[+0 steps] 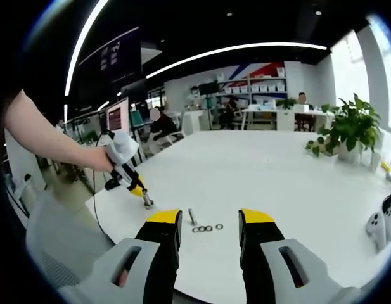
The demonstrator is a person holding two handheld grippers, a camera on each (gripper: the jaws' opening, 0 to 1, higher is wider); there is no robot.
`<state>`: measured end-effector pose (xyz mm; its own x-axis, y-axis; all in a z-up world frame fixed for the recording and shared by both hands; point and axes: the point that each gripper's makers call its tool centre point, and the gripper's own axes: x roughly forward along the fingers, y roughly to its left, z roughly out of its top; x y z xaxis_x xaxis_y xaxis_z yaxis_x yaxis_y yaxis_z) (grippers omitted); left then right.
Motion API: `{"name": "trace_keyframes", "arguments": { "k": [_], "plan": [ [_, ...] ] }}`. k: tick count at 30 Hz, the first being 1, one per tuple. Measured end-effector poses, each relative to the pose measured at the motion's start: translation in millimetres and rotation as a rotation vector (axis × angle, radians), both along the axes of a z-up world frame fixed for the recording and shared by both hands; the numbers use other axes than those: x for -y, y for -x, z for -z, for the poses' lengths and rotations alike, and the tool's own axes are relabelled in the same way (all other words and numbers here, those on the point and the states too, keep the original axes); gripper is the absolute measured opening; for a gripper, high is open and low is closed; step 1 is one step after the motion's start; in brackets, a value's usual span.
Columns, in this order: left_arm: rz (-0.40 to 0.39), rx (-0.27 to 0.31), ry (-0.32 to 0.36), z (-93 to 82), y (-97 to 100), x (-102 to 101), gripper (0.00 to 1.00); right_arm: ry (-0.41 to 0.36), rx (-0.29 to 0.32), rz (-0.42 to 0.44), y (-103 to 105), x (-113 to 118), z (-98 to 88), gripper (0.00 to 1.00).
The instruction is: Place the washer onto the threaded stud by aligning its center hole with the stud, sliding it down to the base, and recovering from edge contact or off-axis alignment until the washer reaches the visible bottom stop.
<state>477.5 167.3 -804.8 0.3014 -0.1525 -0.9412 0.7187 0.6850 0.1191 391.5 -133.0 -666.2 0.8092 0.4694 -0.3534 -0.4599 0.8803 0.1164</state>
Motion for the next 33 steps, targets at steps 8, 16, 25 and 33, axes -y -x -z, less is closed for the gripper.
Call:
{"name": "trace_keyframes", "arguments": {
  "k": [8,16,25,33],
  "plan": [
    [0.004,-0.039,-0.005,20.9,5.1,2,0.19,0.013,-0.008,0.006,0,1,2.1,0.38],
    [0.008,-0.064,-0.003,40.9,10.8,7,0.19,0.031,-0.015,0.016,-1,4,4.8,0.38],
    [0.007,-0.076,0.026,38.2,9.1,8,0.2,0.053,-0.021,0.01,-1,3,7.1,0.38],
    [-0.042,-0.02,0.045,27.9,7.8,4,0.34,0.056,-0.027,0.005,0,2,8.6,0.38]
  ]
}}
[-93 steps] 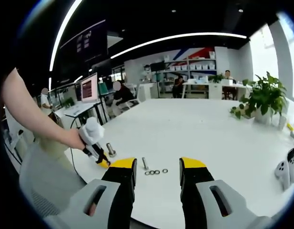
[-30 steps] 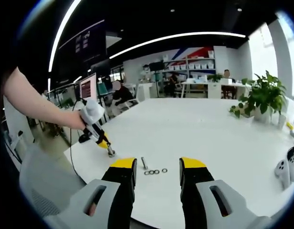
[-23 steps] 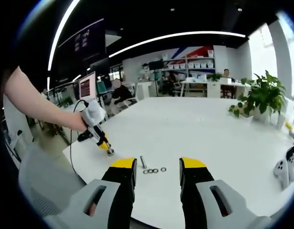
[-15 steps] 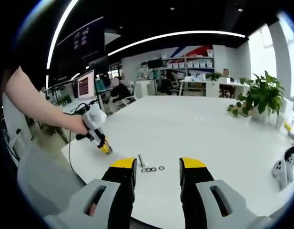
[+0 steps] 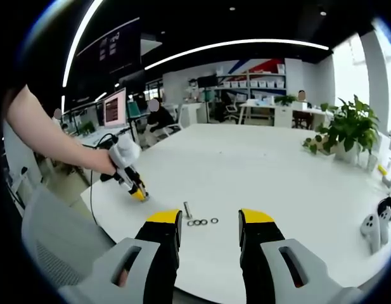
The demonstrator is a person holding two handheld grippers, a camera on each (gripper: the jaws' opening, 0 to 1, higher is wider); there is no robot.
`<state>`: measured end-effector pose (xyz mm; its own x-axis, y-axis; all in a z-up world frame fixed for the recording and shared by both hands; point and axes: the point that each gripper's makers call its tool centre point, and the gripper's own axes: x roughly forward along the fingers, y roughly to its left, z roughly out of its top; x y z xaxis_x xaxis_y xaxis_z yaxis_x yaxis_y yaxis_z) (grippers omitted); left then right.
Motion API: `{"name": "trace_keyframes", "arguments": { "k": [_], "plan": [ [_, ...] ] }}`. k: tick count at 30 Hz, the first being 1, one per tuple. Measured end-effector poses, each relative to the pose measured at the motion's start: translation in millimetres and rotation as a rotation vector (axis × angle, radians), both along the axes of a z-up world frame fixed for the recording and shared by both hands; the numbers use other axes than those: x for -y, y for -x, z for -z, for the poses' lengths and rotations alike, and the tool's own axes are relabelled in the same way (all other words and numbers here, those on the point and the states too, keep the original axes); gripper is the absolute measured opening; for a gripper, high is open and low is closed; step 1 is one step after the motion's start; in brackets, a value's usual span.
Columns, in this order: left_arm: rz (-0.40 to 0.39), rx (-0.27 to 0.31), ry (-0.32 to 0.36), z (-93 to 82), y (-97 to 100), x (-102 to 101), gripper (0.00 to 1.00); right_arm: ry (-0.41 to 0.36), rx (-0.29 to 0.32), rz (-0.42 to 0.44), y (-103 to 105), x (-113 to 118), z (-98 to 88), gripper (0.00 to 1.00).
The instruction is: Place the washer onto the threaded stud by aligning its center hole with the stud, sliding it down to the base, and recovering from edge contact or off-axis alignment until the washer reaches the visible bottom stop.
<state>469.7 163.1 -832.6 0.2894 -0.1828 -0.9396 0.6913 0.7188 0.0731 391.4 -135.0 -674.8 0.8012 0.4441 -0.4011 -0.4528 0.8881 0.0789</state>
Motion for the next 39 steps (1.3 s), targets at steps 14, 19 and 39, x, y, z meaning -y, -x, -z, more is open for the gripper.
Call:
{"name": "trace_keyframes", "arguments": {
  "k": [14,19,39],
  "plan": [
    [-0.148,0.236,0.197,-64.1,21.3,13,0.31,0.001,-0.002,-0.03,3,-6,-0.1,0.38],
    [-0.214,0.308,0.309,-90.1,37.4,29,0.32,0.014,0.001,-0.06,5,-12,0.4,0.37],
    [-0.236,0.514,0.5,-157.2,84.1,35,0.34,0.051,0.001,-0.079,6,-16,2.3,0.37]
  ]
}}
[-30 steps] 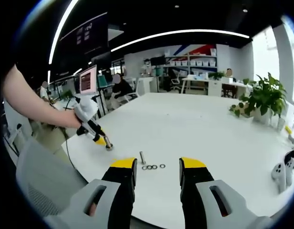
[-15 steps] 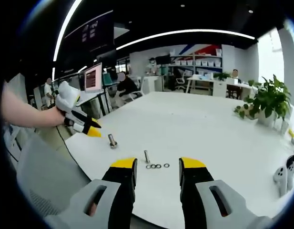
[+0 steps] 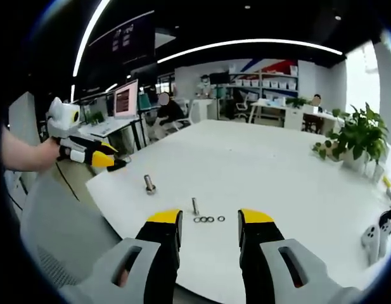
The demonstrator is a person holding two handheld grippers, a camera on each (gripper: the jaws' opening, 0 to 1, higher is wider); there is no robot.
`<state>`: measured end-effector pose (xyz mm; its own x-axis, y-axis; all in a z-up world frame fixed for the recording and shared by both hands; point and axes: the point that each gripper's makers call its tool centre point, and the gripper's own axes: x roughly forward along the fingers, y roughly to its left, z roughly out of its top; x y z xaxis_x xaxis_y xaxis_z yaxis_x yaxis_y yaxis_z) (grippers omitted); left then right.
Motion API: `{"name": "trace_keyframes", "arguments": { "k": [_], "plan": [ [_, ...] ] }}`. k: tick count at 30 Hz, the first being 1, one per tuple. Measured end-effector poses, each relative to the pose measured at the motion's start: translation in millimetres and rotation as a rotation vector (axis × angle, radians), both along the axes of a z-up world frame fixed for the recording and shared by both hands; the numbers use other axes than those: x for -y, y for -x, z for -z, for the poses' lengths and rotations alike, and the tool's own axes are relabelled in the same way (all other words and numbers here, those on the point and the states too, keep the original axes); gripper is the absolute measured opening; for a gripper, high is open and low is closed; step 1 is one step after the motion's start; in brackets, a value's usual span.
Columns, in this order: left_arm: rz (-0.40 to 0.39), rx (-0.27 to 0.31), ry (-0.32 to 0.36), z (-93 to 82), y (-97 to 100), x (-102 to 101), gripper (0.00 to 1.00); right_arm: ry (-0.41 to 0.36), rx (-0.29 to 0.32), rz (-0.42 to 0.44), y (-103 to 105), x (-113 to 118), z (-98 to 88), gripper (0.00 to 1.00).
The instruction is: Place the washer onto the threaded stud by aligning its center hole with the stud, sliding it down to the base, and recovering from edge contact or off-axis alignment until the washer reaches the visible bottom stop.
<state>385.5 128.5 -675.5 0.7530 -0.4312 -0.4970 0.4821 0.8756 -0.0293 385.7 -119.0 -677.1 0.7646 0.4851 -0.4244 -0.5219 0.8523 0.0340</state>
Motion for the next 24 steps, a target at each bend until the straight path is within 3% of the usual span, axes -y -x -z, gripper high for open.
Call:
{"name": "trace_keyframes", "arguments": {
  "k": [5,8,9,13,15,20,24],
  "plan": [
    [-0.017,0.04,0.064,-3.7,6.3,1,0.36,0.039,-0.017,-0.003,0,0,6.4,0.38],
    [0.011,0.02,0.027,-0.1,10.9,4,0.36,0.059,-0.026,0.0,2,1,10.2,0.38],
    [0.024,0.048,0.03,-5.3,11.8,6,0.36,0.069,-0.027,0.003,2,2,11.1,0.38],
    [0.012,0.069,0.115,-13.6,13.0,8,0.36,0.097,-0.039,0.018,0,5,15.3,0.38],
    [0.011,0.068,0.108,-13.1,11.0,6,0.36,0.115,-0.053,0.025,1,7,19.9,0.38],
    [-0.003,0.128,0.136,-25.6,12.1,2,0.36,0.144,-0.067,0.037,1,9,24.3,0.38],
    [0.001,0.128,0.149,-24.8,17.9,1,0.36,0.189,-0.09,0.032,4,8,32.2,0.38]
  ]
}}
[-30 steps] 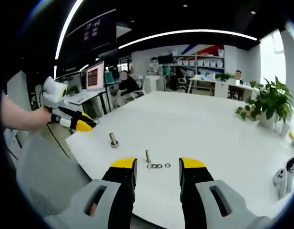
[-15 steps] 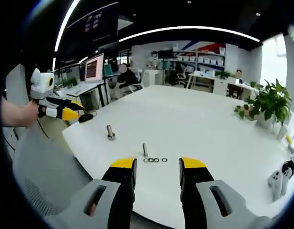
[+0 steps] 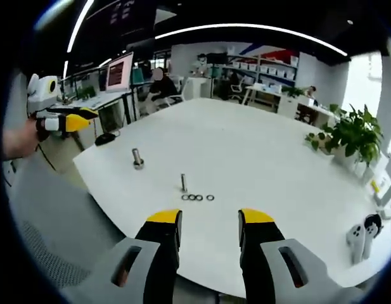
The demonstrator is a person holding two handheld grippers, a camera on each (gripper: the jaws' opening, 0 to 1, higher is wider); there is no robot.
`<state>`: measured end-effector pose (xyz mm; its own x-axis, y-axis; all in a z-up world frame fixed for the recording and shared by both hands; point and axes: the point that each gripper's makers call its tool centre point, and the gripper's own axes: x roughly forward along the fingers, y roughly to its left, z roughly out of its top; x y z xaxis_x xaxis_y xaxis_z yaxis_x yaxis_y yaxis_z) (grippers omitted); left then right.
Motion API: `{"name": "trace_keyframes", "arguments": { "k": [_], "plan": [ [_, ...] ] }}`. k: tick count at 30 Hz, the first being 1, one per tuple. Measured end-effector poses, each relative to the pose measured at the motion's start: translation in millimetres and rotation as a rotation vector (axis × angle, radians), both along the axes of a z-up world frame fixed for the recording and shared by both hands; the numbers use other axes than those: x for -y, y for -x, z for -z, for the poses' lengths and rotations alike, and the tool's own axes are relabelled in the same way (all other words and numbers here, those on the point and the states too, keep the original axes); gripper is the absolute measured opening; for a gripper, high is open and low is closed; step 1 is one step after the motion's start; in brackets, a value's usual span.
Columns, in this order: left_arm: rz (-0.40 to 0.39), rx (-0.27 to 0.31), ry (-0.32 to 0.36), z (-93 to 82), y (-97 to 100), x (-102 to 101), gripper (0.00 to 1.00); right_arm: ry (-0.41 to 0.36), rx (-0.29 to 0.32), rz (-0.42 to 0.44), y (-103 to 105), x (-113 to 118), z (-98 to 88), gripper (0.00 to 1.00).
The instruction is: Place the washer onto the threaded stud by aligning its center hole with the stud, sliding it down to the base, and recovering from edge contact or off-axis alignment until the washer reaches the visible bottom stop.
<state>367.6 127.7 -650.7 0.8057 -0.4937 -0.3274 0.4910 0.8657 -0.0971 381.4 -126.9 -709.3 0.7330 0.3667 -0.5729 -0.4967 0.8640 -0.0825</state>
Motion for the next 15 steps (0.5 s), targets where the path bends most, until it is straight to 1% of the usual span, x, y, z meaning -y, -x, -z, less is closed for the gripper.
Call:
{"name": "trace_keyframes", "arguments": {
  "k": [2,4,5,7,9,12,15],
  "plan": [
    [-0.008,0.003,0.025,-2.1,-1.1,-2,0.36,0.013,-0.004,0.001,-1,1,1.2,0.38],
    [-0.017,0.028,0.046,-9.5,-3.3,-3,0.36,0.011,-0.006,0.009,-1,3,0.1,0.38],
    [-0.024,0.031,0.052,-10.8,-3.9,-5,0.36,0.008,-0.004,0.013,-2,4,-0.3,0.38],
    [-0.031,0.023,0.056,-8.8,-4.1,-5,0.36,0.015,0.003,0.018,-2,6,-0.4,0.37],
    [-0.027,0.012,0.045,-5.5,-3.0,-3,0.36,0.023,-0.007,0.022,-2,7,1.8,0.37],
    [-0.006,0.017,0.044,-6.6,-2.7,2,0.36,0.036,-0.006,0.023,-2,8,2.6,0.37],
    [0.016,0.01,0.035,-3.9,-1.3,6,0.36,0.047,-0.007,0.051,-2,14,2.8,0.38]
  ]
}}
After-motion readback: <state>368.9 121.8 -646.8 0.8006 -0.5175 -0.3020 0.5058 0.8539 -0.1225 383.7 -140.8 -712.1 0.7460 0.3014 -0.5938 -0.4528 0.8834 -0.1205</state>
